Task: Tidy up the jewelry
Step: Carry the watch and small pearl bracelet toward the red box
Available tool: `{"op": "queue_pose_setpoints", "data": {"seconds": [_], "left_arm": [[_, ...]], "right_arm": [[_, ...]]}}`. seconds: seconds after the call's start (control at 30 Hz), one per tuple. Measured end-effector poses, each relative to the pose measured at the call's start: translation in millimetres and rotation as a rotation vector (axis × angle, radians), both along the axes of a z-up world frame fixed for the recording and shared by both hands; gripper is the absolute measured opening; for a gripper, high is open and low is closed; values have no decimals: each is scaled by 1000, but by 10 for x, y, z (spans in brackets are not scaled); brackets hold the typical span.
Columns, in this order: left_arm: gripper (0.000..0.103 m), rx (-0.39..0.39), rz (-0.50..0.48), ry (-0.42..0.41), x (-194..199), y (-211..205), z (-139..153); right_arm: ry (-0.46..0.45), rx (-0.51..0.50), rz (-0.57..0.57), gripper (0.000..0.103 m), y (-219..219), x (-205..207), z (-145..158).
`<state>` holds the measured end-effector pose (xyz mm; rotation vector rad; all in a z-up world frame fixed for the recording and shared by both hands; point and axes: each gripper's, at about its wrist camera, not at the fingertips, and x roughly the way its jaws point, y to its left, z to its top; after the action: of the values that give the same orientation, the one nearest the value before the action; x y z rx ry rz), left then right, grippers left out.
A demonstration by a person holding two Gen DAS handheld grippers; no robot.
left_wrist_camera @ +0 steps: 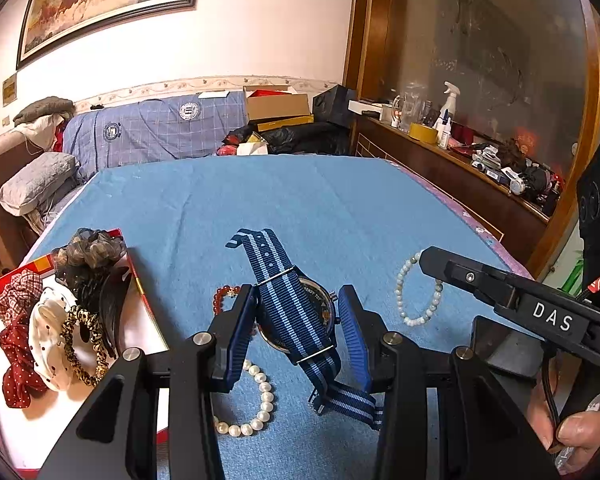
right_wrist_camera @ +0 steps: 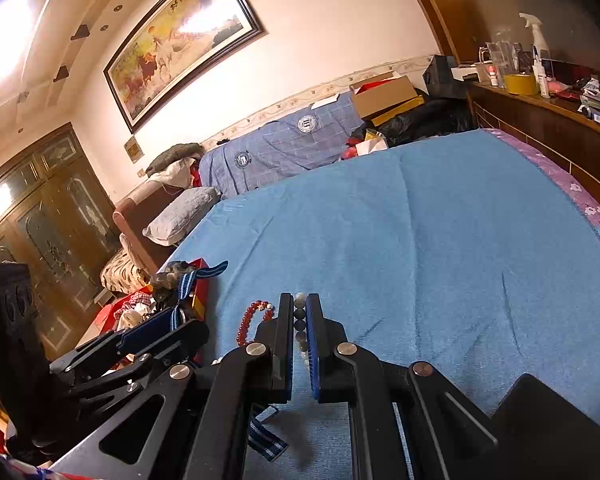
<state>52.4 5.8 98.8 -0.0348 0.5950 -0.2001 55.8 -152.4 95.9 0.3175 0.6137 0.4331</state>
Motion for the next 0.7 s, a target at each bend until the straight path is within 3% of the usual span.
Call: {"op": "queue_pose_setpoints", "data": {"seconds": [0.7], "left_arm": [[40, -4, 14, -34, -70, 8, 93]], "right_arm": [[-27, 6, 9, 6, 48, -89, 93]]}}
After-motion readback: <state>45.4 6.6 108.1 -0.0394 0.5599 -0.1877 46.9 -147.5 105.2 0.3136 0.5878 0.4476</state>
